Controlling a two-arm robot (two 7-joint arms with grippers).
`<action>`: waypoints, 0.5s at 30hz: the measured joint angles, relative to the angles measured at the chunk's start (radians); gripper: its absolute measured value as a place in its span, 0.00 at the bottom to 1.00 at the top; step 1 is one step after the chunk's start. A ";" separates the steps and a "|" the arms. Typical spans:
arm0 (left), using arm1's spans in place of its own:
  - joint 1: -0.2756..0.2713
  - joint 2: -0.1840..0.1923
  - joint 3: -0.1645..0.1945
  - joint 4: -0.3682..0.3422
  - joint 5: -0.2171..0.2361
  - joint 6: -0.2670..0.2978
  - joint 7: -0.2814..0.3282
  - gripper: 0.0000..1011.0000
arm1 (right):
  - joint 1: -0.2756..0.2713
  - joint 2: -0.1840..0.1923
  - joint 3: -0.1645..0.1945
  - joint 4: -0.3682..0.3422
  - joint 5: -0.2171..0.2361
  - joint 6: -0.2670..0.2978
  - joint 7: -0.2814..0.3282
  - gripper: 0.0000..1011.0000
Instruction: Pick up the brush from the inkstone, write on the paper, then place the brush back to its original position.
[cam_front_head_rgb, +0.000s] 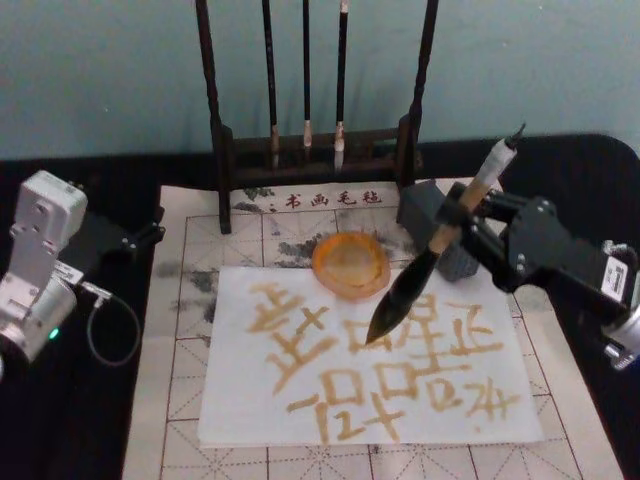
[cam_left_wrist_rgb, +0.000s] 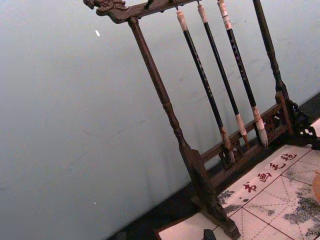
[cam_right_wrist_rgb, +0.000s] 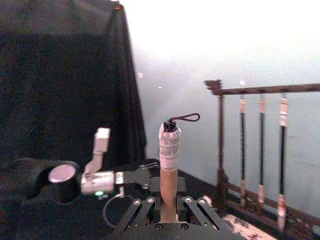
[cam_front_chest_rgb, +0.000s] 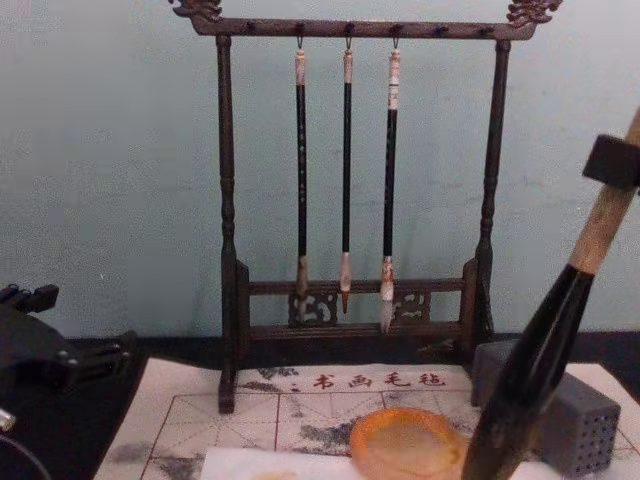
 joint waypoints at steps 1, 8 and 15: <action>0.000 0.000 0.000 0.000 0.000 0.000 0.000 0.99 | 0.004 -0.005 0.000 0.006 0.005 0.005 -0.006 0.20; 0.000 0.000 0.000 0.000 0.000 0.000 0.000 0.99 | 0.040 -0.044 -0.009 0.060 0.050 0.047 -0.047 0.20; 0.000 0.000 0.000 0.000 0.000 0.000 0.000 0.99 | 0.080 -0.077 -0.022 0.112 0.098 0.091 -0.080 0.20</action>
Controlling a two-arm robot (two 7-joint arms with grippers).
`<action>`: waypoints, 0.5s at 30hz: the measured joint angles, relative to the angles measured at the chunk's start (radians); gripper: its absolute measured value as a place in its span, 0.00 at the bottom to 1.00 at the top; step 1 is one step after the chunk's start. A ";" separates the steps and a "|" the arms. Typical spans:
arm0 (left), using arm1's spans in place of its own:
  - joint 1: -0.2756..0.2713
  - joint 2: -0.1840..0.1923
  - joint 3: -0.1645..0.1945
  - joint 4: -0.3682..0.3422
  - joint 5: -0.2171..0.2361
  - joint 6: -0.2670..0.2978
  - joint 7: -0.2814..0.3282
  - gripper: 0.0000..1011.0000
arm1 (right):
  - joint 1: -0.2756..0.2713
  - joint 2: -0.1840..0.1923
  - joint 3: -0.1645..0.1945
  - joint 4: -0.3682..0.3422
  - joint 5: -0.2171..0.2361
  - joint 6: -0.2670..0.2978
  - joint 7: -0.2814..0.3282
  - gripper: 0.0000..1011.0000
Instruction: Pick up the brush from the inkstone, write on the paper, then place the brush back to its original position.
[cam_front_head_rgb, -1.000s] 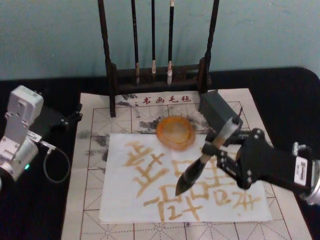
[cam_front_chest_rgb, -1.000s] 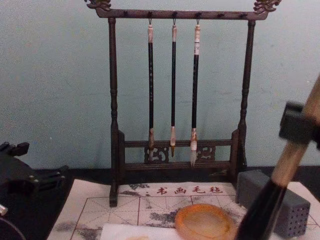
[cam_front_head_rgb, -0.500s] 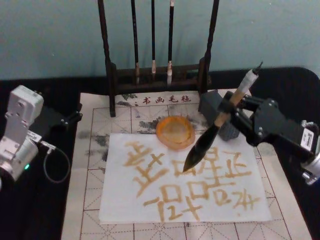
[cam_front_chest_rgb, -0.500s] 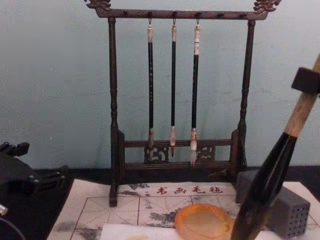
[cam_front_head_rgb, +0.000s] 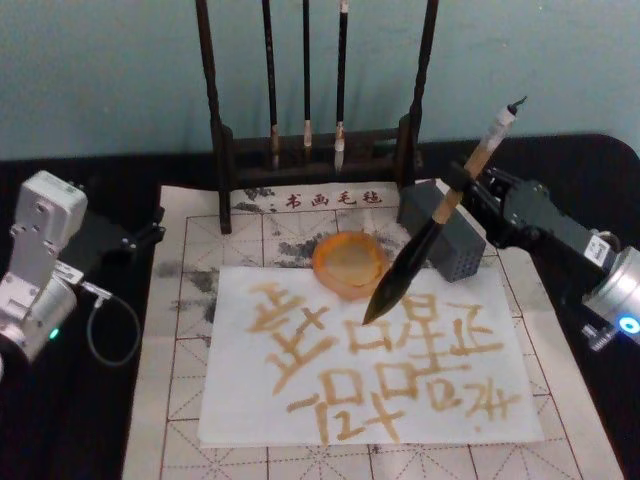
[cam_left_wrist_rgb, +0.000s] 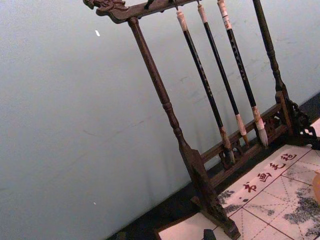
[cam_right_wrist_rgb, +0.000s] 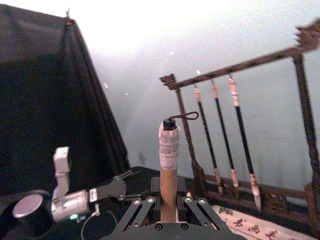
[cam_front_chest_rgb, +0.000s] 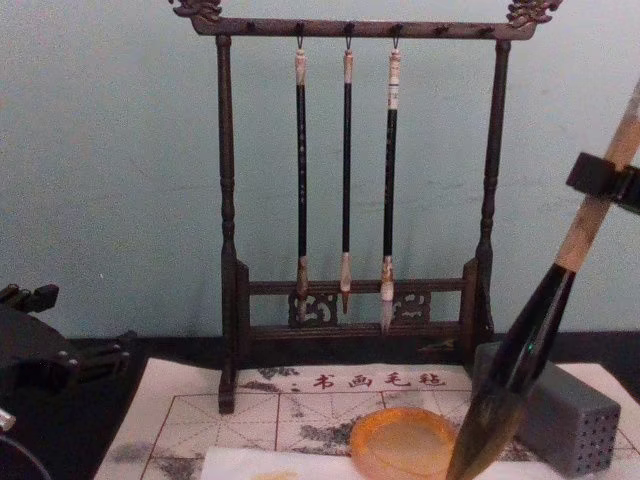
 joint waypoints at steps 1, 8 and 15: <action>0.000 0.000 0.000 0.000 0.000 0.000 0.000 0.99 | 0.009 -0.008 -0.003 0.012 0.012 0.012 -0.012 0.20; 0.000 0.000 0.000 0.000 0.000 0.000 0.000 0.99 | 0.054 -0.044 -0.014 0.066 0.070 0.073 -0.083 0.20; 0.000 0.000 0.000 0.000 0.000 0.000 0.000 0.99 | 0.104 -0.076 -0.031 0.119 0.124 0.129 -0.157 0.20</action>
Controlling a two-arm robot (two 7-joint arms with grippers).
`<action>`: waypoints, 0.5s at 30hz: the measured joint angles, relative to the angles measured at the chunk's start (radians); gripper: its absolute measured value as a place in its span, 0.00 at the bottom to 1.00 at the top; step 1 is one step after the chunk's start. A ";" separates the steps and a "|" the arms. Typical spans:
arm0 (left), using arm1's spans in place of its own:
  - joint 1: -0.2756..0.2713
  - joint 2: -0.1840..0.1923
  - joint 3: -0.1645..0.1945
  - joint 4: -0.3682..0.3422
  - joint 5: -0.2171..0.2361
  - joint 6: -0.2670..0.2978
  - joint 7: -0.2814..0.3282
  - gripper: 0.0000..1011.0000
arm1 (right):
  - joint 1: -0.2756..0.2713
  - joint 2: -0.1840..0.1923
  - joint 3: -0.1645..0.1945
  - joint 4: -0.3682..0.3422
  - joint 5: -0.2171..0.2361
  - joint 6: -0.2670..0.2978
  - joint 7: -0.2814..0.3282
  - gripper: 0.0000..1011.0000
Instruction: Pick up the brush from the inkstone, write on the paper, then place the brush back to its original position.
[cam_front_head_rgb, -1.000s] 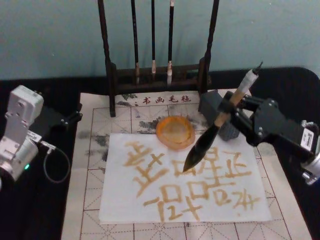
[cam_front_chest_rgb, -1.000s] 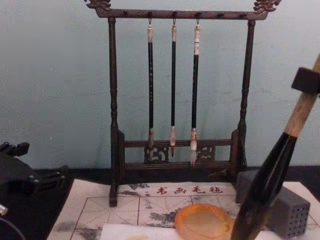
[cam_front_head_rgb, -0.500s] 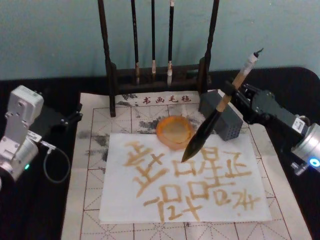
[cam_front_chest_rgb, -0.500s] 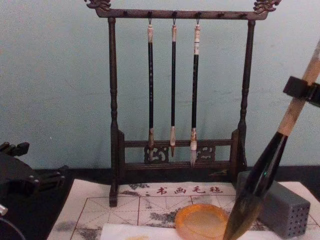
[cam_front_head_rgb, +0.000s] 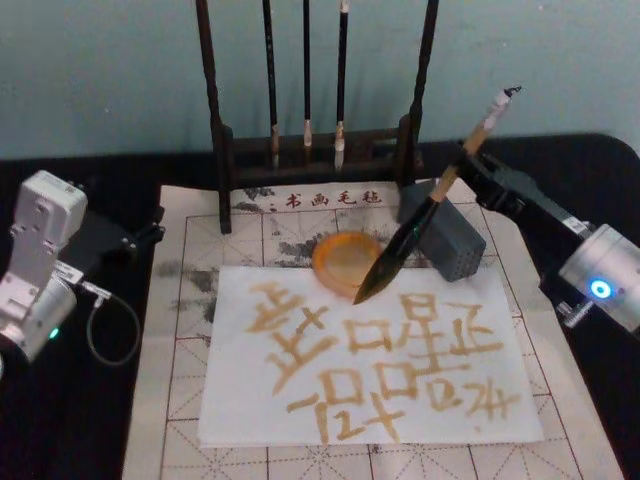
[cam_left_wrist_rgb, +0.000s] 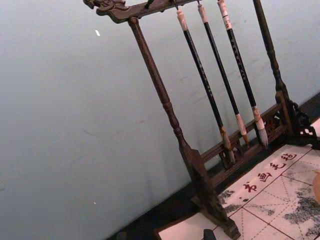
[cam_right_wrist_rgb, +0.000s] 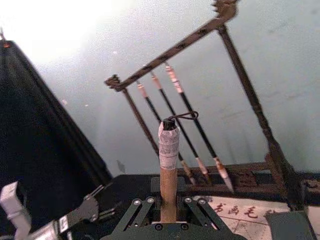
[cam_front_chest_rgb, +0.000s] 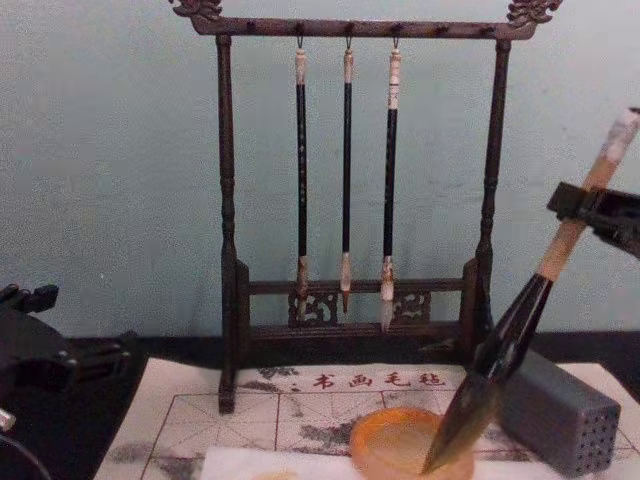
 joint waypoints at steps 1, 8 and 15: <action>0.000 0.000 0.000 0.000 0.000 0.000 0.000 0.99 | 0.005 -0.003 -0.002 0.006 0.005 0.005 -0.008 0.20; 0.000 0.000 0.000 0.000 0.000 0.000 0.000 0.99 | 0.048 -0.039 -0.017 0.053 0.050 0.029 -0.077 0.20; 0.000 0.000 0.000 0.000 0.000 0.000 0.000 0.99 | 0.077 -0.062 -0.032 0.083 0.070 0.028 -0.114 0.20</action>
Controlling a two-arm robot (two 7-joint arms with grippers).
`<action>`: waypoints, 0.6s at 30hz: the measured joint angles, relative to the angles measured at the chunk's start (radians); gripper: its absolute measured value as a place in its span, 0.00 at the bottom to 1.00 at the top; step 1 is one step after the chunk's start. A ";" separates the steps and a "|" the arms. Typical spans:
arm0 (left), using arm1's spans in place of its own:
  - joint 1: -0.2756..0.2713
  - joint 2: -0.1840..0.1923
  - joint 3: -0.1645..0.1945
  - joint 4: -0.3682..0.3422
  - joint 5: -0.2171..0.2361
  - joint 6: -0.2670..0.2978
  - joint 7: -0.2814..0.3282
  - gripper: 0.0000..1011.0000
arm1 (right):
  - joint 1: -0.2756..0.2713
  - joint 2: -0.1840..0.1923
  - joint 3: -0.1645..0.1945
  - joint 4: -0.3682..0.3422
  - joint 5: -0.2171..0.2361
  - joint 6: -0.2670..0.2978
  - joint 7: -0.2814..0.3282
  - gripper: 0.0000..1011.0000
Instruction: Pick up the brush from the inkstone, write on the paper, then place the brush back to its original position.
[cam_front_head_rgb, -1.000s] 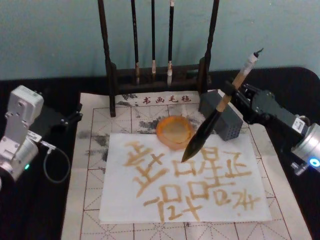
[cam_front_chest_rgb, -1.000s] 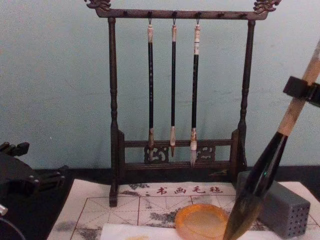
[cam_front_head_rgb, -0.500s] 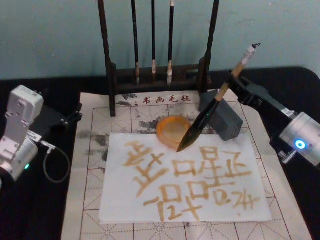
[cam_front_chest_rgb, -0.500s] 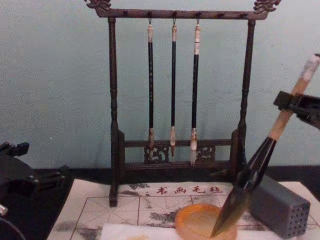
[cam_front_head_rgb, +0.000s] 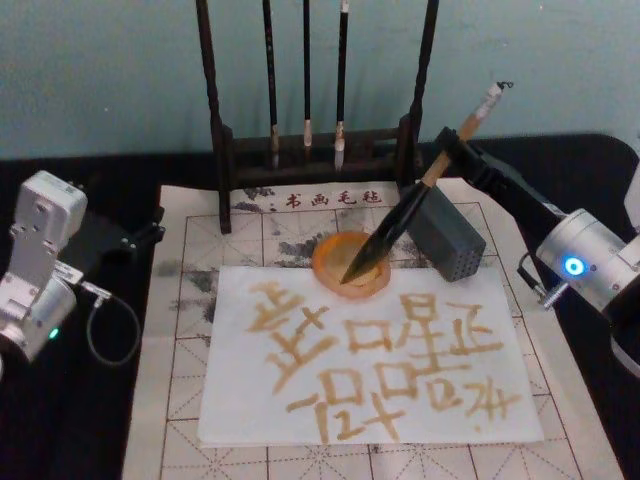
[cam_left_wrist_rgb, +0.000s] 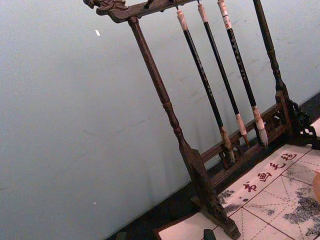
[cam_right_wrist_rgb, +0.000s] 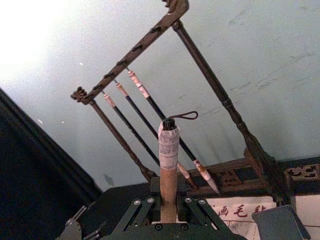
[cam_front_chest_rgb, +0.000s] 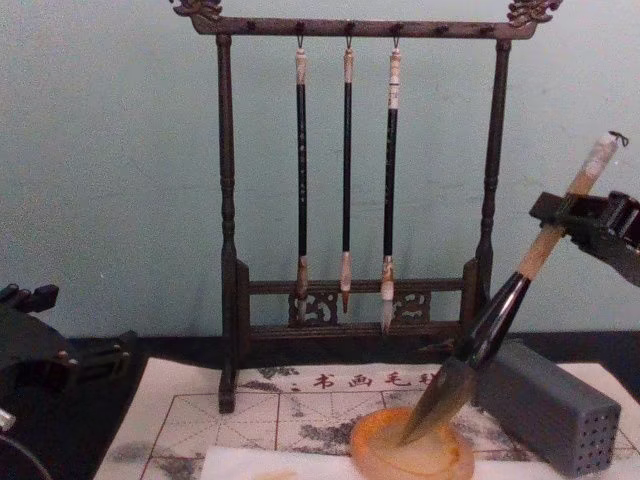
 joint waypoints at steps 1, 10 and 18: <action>0.000 0.000 0.000 0.000 0.000 0.000 0.000 0.99 | 0.002 -0.002 -0.001 0.003 0.001 -0.001 -0.003 0.20; 0.000 0.000 0.000 0.000 0.000 0.000 0.000 0.99 | 0.015 -0.012 -0.010 0.014 0.006 -0.018 -0.024 0.20; 0.000 0.000 0.000 0.000 0.000 0.000 0.000 0.99 | 0.015 -0.012 -0.009 0.014 0.006 -0.018 -0.024 0.20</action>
